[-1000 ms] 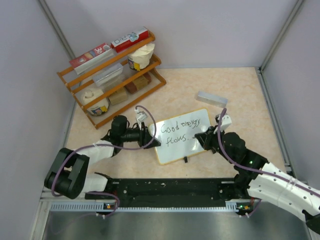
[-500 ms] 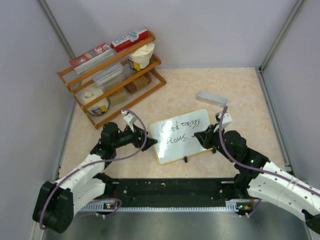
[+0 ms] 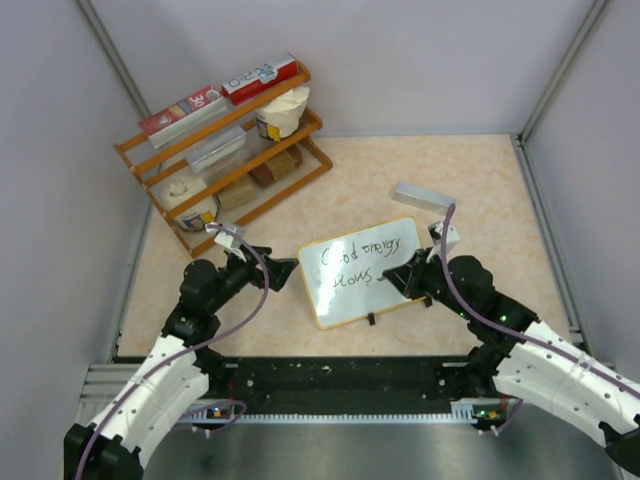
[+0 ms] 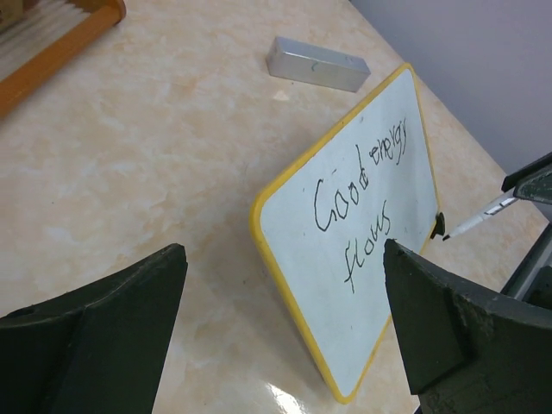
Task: Write a sentence on the whiteboard
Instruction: Place the whiteboard at the center of the board, then put down the whiteboard marker without the cap at the corner of the board.
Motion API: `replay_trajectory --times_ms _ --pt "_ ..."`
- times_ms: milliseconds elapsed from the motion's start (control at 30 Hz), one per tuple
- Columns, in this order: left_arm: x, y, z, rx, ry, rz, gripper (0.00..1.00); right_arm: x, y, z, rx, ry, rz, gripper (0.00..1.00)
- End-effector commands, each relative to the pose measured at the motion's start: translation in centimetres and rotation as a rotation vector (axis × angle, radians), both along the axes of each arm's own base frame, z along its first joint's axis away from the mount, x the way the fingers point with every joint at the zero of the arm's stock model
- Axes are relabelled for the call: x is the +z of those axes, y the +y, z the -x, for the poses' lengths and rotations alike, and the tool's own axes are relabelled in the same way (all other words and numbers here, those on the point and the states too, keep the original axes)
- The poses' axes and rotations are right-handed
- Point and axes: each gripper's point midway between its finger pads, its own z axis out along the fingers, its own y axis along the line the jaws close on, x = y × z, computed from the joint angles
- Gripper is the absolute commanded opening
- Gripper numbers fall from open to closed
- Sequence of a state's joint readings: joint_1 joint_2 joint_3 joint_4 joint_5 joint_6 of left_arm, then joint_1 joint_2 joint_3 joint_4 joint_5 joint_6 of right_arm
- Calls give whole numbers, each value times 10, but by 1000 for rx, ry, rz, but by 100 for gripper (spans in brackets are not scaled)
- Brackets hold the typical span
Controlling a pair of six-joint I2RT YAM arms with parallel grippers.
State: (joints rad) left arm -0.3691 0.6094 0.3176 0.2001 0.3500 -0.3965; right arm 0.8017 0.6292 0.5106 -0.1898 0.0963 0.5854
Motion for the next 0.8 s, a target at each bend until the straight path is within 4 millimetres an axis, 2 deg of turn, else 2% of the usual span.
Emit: replay_trajectory --times_ms 0,67,133,167,267,433,467,767 --pt "17 7 -2 53 -31 35 99 -2 5 11 64 81 -94 0" --pt "21 7 0 49 -25 45 99 -9 -1 9 42 121 -123 0" --pt "27 5 0 47 -18 58 99 -13 -1 15 79 160 -155 0" --pt "26 6 0 51 -12 56 99 -18 -8 10 47 183 -172 0" --pt "30 7 0 54 0 53 99 -23 -11 16 78 226 -233 0" --pt "39 6 2 51 -14 67 99 -20 -19 23 121 275 -368 0" --pt "40 7 2 51 -16 68 99 -25 -22 24 115 291 -377 0" --pt "44 8 2 60 -17 66 99 -28 -28 39 161 367 -487 0"
